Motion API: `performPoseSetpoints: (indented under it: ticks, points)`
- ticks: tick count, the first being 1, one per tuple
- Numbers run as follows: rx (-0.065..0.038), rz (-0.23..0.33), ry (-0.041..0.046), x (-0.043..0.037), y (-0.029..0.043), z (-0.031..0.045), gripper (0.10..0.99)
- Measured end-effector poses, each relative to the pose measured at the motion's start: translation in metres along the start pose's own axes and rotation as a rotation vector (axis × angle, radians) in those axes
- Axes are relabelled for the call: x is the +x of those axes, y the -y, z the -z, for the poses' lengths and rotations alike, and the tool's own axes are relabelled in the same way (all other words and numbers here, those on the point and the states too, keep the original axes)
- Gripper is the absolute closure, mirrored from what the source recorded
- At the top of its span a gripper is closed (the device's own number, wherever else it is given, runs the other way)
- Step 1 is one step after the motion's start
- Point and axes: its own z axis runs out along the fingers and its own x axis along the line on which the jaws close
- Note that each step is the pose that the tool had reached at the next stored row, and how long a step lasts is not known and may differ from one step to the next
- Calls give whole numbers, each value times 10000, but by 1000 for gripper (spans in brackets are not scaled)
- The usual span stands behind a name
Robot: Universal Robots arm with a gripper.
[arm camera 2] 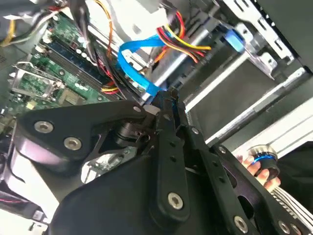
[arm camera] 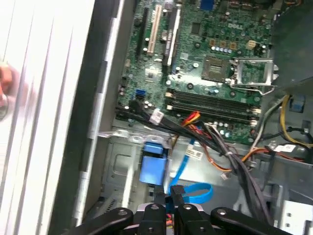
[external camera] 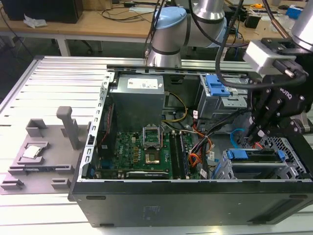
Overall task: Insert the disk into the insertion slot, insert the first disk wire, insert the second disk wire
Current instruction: 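Insert the second disk wire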
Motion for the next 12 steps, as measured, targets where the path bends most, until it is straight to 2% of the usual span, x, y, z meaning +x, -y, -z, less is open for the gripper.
performPoseSetpoints:
  ticks: [5,8,12]
  points:
    - [-13,-393,29,28,4,-101,925]
    - [-18,-505,39,41,99,-145,925]
    - [-26,-635,45,50,139,-187,925]
